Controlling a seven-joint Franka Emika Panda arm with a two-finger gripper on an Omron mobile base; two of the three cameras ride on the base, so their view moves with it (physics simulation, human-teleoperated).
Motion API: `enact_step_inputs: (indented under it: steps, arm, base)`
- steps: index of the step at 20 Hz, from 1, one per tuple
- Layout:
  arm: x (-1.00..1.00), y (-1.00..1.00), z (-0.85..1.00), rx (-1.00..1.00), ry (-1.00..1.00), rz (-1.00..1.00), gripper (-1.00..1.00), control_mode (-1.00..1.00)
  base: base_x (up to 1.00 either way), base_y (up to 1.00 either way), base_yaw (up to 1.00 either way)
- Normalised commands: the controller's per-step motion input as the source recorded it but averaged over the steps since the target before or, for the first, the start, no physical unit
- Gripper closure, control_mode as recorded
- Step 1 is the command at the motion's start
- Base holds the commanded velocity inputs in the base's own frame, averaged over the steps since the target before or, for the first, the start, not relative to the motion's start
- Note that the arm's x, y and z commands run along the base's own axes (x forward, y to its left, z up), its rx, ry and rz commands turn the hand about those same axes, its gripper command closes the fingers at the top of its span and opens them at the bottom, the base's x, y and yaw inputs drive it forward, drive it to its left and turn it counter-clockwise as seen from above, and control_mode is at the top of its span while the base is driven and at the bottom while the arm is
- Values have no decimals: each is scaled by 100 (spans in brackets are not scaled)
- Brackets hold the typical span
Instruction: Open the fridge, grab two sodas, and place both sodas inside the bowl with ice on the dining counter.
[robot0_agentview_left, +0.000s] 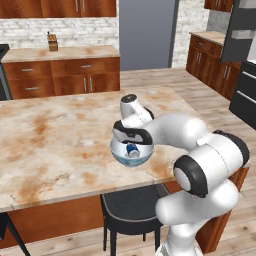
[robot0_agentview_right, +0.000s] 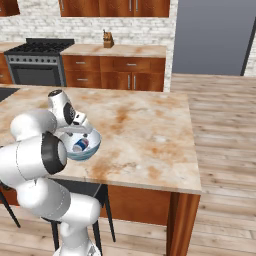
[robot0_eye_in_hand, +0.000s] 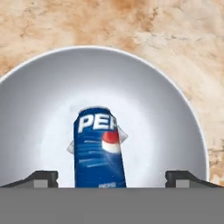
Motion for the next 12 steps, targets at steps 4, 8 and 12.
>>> enact_step_inputs:
  steps: [4, 8, 12]
  arm:
    - [-39, -4, 84, 2, -12, -1, -100, -100]
    - [-51, -21, 75, 0, -18, -1, -100, -100]
    - [-77, -46, 89, 0, -28, 0, -100, -100]
  base:
    - [0, 0, 0]
    - [0, 0, 0]
    - [0, 0, 0]
